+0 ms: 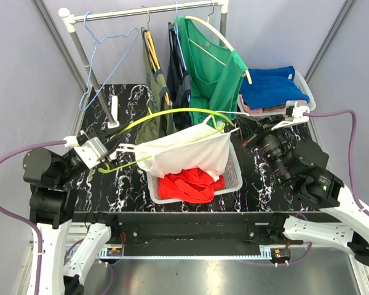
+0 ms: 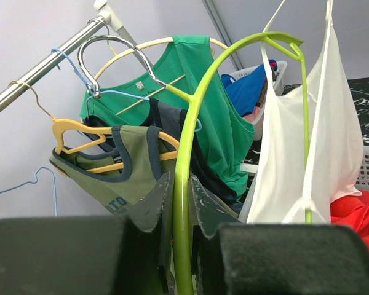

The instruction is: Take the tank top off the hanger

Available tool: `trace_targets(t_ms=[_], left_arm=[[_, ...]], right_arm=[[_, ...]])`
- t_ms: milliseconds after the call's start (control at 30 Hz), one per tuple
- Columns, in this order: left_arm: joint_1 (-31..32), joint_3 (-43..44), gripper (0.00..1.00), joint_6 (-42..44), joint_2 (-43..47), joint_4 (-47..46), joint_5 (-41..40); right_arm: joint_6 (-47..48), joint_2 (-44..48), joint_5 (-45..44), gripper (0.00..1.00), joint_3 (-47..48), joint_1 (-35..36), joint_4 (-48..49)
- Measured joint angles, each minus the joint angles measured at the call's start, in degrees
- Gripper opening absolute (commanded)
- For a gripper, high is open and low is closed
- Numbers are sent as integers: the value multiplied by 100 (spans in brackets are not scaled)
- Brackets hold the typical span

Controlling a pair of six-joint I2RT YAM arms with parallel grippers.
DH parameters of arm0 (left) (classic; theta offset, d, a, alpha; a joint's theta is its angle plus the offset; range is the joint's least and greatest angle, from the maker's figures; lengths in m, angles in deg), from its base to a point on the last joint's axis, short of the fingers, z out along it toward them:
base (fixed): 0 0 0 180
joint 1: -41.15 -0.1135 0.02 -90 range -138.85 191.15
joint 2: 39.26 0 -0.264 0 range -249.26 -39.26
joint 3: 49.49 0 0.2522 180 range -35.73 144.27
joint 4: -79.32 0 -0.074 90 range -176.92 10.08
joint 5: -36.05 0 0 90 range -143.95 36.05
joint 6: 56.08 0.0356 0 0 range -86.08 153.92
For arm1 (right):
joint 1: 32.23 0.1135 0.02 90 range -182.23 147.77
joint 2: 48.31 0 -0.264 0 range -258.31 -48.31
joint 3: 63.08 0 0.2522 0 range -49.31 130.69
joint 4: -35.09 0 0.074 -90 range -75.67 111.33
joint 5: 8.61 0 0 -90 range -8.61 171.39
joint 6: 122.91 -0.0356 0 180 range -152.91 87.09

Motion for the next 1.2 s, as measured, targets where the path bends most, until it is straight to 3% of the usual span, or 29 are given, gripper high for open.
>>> trace_targets(t_ms=[367, 767, 800, 933, 967, 1000, 1067, 1200], left_arm=[[0, 2, 12, -105, 0, 0, 72], [0, 17, 12, -208, 13, 0, 129], [0, 17, 12, -208, 20, 0, 129], [0, 17, 13, -208, 42, -2, 133], [0, 17, 13, -210, 42, -2, 133], [0, 17, 13, -214, 42, -2, 133], [-11, 20, 12, -188, 44, 0, 114], [-22, 42, 11, -140, 42, -4, 129]], right_arm=[[96, -472, -1095, 0, 236, -103, -619], [-501, -688, -647, 2, 15, -826, -1294], [-560, -686, -614, 5, -17, -835, -1327], [-796, -605, -310, 50, -269, -857, -1427], [-837, -575, -195, 68, -358, -859, -1460], [-868, -549, -70, 79, -437, -863, -1493], [-879, -494, 46, 87, -544, -914, -1624], [-717, -107, 299, 89, -577, -1019, -1812]])
